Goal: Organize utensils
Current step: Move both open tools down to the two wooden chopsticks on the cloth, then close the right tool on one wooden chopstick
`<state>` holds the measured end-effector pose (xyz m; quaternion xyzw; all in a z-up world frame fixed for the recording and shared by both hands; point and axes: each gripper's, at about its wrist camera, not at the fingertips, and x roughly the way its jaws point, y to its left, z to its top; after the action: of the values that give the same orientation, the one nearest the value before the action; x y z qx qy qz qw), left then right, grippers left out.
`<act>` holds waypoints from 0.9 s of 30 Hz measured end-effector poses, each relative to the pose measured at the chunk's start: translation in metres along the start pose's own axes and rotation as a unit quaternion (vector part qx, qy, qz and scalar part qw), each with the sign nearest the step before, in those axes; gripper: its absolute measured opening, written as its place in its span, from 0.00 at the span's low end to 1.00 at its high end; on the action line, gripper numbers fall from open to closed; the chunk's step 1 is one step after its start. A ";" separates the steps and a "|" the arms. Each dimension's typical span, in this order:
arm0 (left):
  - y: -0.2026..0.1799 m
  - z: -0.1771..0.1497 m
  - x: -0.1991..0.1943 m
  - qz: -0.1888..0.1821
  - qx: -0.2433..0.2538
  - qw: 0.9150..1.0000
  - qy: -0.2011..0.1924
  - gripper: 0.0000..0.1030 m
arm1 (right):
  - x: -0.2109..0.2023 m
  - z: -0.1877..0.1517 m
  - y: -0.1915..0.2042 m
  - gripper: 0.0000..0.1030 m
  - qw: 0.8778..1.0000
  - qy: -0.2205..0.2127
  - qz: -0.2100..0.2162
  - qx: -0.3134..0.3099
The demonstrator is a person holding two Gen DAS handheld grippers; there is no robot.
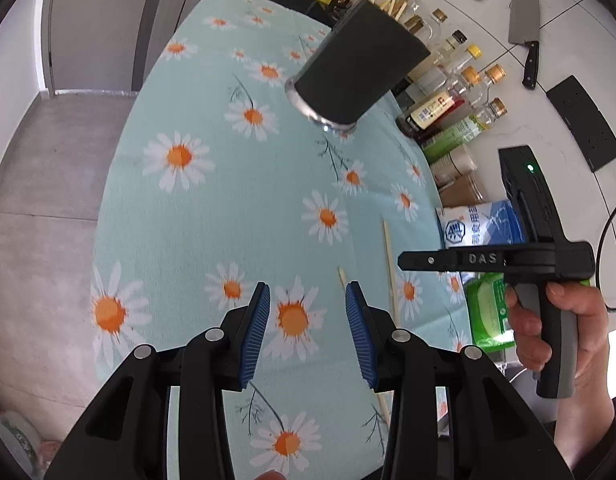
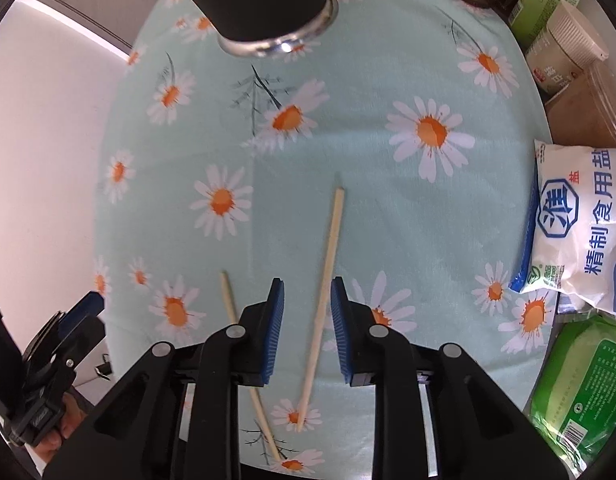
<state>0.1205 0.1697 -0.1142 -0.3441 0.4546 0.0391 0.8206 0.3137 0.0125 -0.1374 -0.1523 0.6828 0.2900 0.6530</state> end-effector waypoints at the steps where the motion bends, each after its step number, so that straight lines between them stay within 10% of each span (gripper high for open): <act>1: 0.001 -0.002 0.001 -0.002 0.001 1.000 0.004 0.37 | 0.004 0.000 0.000 0.20 1.000 0.005 -0.008 0.002; 27: 0.004 -0.027 0.012 -0.043 0.014 0.998 0.048 0.37 | 0.029 -0.004 0.007 0.06 0.998 0.027 -0.049 0.016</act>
<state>0.1065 0.1537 -0.1352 -0.3530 0.4789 -0.0190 0.8035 0.3038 0.0201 -0.1643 -0.1830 0.6964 0.2423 0.6502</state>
